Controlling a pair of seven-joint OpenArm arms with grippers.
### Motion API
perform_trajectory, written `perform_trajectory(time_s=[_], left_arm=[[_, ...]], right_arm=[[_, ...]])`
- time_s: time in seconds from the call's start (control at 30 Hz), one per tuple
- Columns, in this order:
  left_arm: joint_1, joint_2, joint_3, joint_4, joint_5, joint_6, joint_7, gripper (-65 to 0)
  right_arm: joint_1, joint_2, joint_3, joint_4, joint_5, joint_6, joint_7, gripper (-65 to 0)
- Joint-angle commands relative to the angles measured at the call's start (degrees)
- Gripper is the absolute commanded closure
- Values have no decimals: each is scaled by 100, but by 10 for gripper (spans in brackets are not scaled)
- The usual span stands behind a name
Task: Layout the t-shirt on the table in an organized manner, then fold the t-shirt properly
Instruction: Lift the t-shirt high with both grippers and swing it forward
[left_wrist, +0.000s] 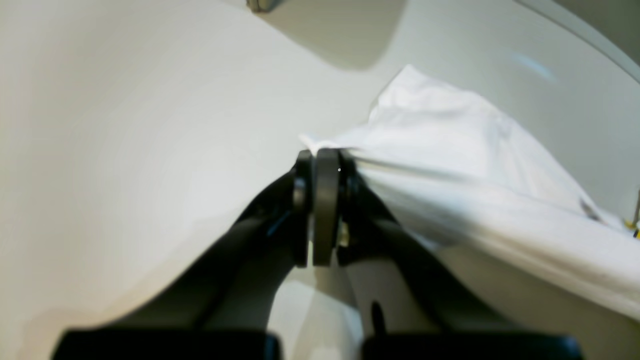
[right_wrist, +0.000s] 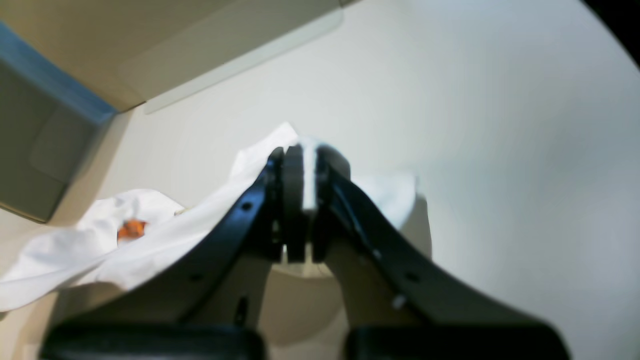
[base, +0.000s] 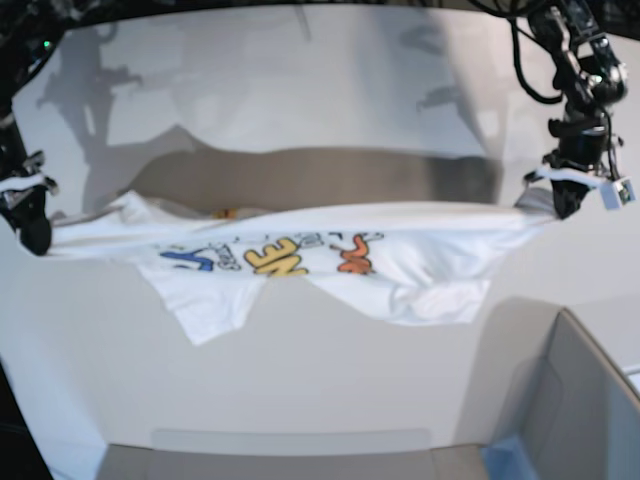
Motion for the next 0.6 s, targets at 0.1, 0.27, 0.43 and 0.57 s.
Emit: perform_trajectory(time_s=[0.1,0.27,0.43,0.57], left_arm=[[-554,1,-281,166,5,-7,-212,0],[-1609,28,-492,166,5,-7,-212,0],[-2514,19,-501,184,5,-7,-774,0],[-2769,10,-501,219,5,11,-1574,0]], right_arm=[[493,307,-8,99,289,18,203,0],[1355,579,-192,99,289,79,203,0],[2568,658,-702,99,307,431,203,0],[3518,632,-957,99,316,440,212,0]])
